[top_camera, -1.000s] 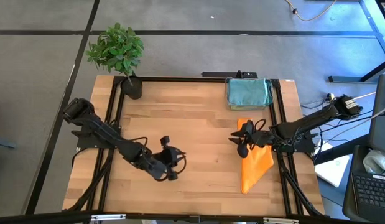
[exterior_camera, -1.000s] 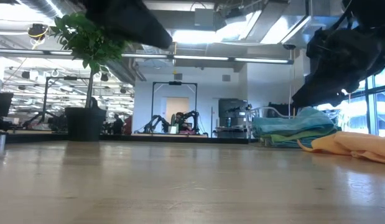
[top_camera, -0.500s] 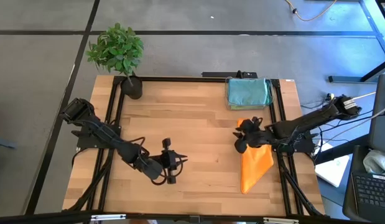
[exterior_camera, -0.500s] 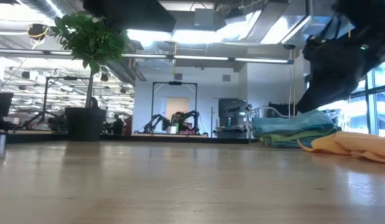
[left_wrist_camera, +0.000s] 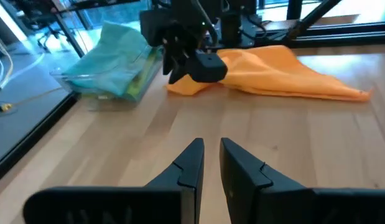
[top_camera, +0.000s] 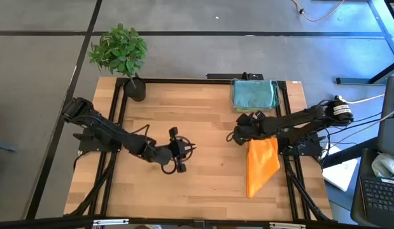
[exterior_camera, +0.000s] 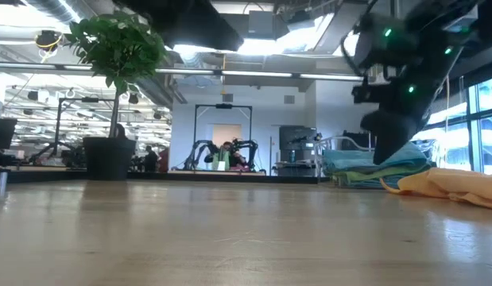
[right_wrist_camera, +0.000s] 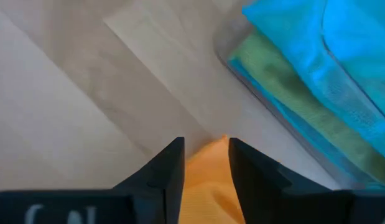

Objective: Fold microfiber towels
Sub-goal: Fold the orange microfiber towel

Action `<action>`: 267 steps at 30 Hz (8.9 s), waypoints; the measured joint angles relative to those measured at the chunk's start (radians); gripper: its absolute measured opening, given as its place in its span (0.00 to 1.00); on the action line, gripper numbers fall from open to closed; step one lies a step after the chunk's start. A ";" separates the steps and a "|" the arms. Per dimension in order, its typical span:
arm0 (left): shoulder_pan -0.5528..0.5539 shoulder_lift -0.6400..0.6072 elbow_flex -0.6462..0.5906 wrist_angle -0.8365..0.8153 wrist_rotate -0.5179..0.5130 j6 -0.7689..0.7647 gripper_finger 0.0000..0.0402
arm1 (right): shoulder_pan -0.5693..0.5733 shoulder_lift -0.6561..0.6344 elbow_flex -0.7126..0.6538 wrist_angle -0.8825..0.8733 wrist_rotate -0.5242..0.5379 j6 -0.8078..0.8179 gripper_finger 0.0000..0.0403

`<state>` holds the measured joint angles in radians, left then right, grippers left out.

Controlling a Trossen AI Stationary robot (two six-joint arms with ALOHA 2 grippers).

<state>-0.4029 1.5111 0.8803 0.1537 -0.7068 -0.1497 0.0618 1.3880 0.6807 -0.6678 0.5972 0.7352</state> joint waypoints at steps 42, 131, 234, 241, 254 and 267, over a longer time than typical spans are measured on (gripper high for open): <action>0.088 -0.087 0.002 0.013 0.121 0.021 0.11 | -0.159 0.029 -0.111 0.310 -0.320 -0.273 0.11; 0.046 -0.047 0.002 -0.095 0.245 0.102 0.22 | 0.270 0.024 0.384 0.456 -0.233 -0.635 0.00; -0.090 -0.130 0.002 -0.031 0.072 0.216 0.34 | 0.183 0.068 0.610 0.281 -0.486 -0.779 0.00; -0.040 -0.123 0.002 -0.121 0.088 0.132 0.40 | 0.168 0.059 0.681 0.227 -0.484 -0.821 0.00; 0.018 -0.123 -0.058 -0.187 0.283 0.015 0.40 | 0.214 0.059 0.853 0.100 -0.536 -0.833 0.00; 0.087 -0.123 -0.208 0.054 0.688 -0.084 0.40 | 0.224 0.058 0.893 0.018 -0.475 -0.845 0.00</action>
<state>-0.3157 1.3880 0.6720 0.2081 -0.0185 -0.2340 0.2856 1.4456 1.5742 -0.6498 0.1218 -0.1093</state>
